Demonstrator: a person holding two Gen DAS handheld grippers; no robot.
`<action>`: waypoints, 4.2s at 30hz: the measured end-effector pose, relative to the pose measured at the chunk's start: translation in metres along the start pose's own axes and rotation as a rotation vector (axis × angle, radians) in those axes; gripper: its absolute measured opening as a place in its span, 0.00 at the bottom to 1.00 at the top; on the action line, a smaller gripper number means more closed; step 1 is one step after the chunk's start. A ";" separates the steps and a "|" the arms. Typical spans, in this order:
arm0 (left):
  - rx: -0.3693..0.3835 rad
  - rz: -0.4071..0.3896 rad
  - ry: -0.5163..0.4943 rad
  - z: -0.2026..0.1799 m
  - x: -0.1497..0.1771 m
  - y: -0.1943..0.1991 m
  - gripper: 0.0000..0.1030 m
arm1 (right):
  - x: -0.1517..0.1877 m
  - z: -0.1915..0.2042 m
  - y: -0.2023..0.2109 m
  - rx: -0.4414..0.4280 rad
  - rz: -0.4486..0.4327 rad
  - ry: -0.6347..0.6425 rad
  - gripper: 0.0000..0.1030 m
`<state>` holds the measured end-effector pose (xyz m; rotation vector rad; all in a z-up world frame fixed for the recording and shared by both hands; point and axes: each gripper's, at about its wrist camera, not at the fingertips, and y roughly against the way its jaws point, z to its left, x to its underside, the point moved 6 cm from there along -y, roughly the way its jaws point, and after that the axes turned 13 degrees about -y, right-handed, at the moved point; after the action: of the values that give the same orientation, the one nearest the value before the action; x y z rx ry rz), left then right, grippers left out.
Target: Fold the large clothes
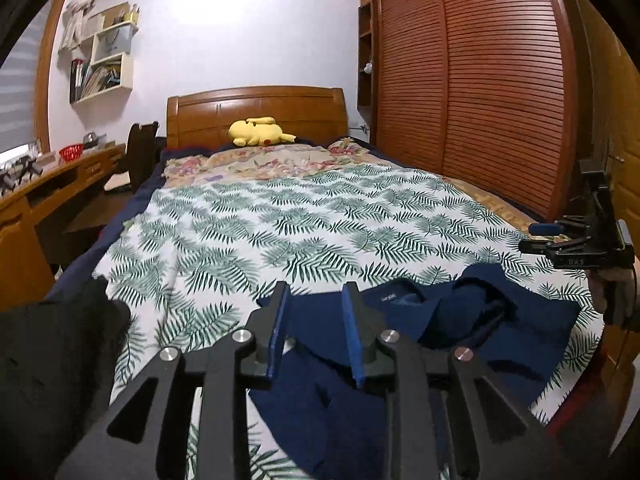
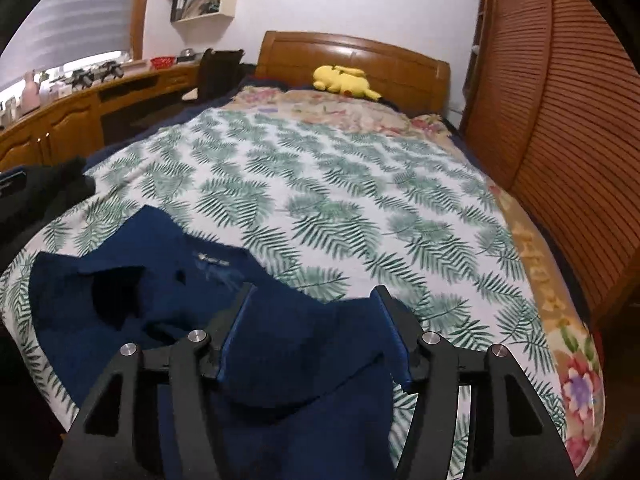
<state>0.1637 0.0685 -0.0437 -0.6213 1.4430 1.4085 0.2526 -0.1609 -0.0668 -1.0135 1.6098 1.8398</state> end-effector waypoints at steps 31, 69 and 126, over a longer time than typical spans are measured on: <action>-0.033 0.047 -0.014 0.001 0.036 0.001 0.27 | 0.048 0.046 -0.070 0.045 0.210 0.246 0.05; -0.091 0.096 0.036 0.021 0.051 -0.005 0.28 | 0.027 0.204 -0.073 -0.338 0.194 0.301 0.67; 0.018 0.143 0.013 -0.011 0.057 -0.028 0.28 | 0.003 0.073 -0.092 -0.213 0.260 0.105 0.64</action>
<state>0.1632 0.0685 -0.1080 -0.5249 1.5343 1.5023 0.3060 -0.0729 -0.1241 -1.0460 1.7008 2.2038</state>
